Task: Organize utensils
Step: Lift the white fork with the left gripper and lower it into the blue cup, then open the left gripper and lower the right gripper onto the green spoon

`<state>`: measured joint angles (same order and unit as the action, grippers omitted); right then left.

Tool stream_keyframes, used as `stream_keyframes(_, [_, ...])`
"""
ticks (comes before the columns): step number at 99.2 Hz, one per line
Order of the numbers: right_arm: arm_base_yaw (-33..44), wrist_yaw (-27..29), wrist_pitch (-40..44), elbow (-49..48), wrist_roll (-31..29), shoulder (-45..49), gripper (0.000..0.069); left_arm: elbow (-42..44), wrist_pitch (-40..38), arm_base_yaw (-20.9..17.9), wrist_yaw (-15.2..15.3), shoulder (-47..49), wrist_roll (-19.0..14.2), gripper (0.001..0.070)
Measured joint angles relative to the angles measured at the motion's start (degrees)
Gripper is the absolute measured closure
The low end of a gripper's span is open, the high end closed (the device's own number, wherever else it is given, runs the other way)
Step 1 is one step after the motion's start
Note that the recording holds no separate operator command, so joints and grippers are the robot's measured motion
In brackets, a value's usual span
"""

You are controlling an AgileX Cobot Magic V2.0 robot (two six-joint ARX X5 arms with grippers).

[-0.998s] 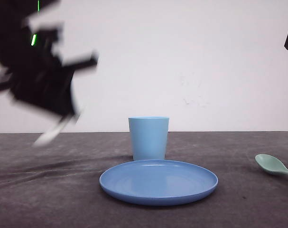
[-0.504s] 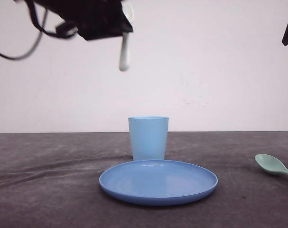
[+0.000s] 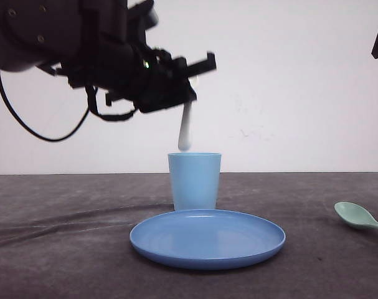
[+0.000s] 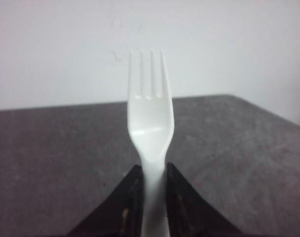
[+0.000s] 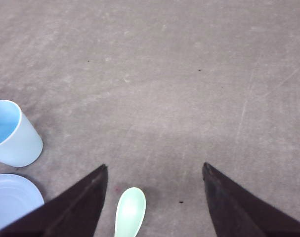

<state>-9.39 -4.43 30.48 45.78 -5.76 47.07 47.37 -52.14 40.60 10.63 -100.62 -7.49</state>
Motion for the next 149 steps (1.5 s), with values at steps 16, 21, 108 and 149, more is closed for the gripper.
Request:
stream_keyframes(16, [0.0, 0.0, 0.02, 0.02, 0.09, 0.0, 0.0312, 0.0, 2.56, 0.74, 0.0, -1.77, 0.0, 0.0671])
stream_keyframes(21, [0.0, 0.02, 0.02, 0.02, 0.33, 0.0, 0.0312, 0.0, 3.45, 1.18, 0.02, -2.1, 0.0, 0.0671])
stream_keyframes(108, [-0.26, -0.11, 2.95, 0.02, 0.77, 0.02, 0.0312, 0.04, 14.12, 2.4, 0.9, 9.51, 2.14, 0.0321])
stream_keyframes(149, [-8.0, 1.18, 14.19, 0.02, -7.26, 8.72, 0.0312, 0.04, 44.63, 3.8, 1.01, 38.99, 2.14, 0.0321])
